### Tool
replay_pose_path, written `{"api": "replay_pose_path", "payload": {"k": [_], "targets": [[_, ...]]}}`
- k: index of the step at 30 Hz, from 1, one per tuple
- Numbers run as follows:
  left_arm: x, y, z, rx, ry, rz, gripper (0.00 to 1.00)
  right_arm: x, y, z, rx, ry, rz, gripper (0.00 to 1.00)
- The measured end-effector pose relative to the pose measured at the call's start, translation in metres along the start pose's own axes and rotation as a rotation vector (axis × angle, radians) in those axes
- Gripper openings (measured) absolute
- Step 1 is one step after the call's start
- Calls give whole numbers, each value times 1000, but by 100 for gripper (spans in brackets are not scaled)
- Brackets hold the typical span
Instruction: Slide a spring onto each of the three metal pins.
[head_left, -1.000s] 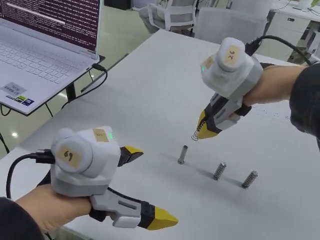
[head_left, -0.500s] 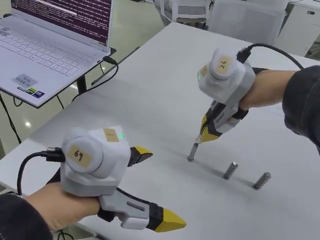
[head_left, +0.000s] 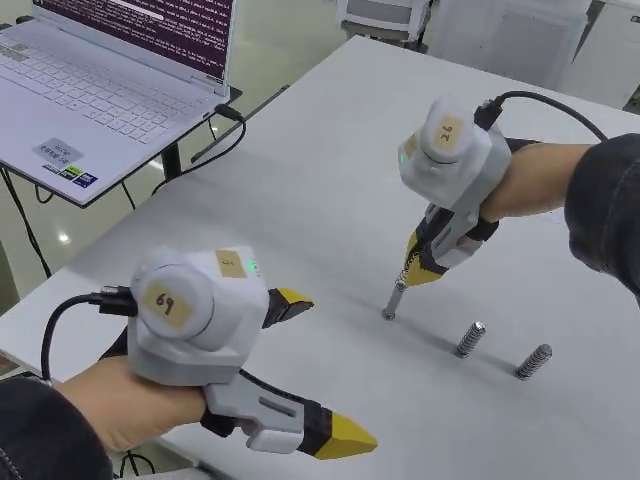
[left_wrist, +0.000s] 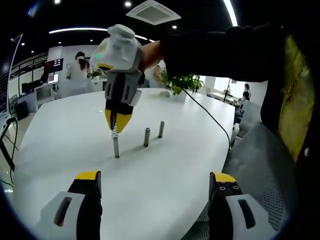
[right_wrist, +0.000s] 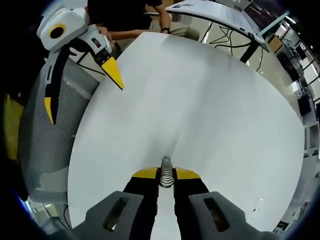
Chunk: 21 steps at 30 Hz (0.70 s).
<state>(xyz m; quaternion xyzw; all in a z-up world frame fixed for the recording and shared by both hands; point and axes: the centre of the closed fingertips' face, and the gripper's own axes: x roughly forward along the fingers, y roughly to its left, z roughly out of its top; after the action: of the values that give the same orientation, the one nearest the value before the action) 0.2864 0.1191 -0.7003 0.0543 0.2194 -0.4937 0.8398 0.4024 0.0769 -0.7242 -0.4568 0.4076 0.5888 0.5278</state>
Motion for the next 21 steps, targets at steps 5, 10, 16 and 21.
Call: {"api": "replay_pose_path", "payload": {"k": [5, 10, 16, 21], "targets": [[0, 1, -2, -2, 1, 0, 85, 1, 0, 2, -4, -2, 6, 8], [1, 1, -4, -5, 3, -4, 84, 1, 1, 0, -7, 9, 15, 8], [2, 1, -3, -4, 4, -8, 83, 2, -1, -3, -18, 22, 15, 8], [1, 2, -4, -8, 2, -9, 83, 2, -2, -2, -16, 26, 19, 8]]}}
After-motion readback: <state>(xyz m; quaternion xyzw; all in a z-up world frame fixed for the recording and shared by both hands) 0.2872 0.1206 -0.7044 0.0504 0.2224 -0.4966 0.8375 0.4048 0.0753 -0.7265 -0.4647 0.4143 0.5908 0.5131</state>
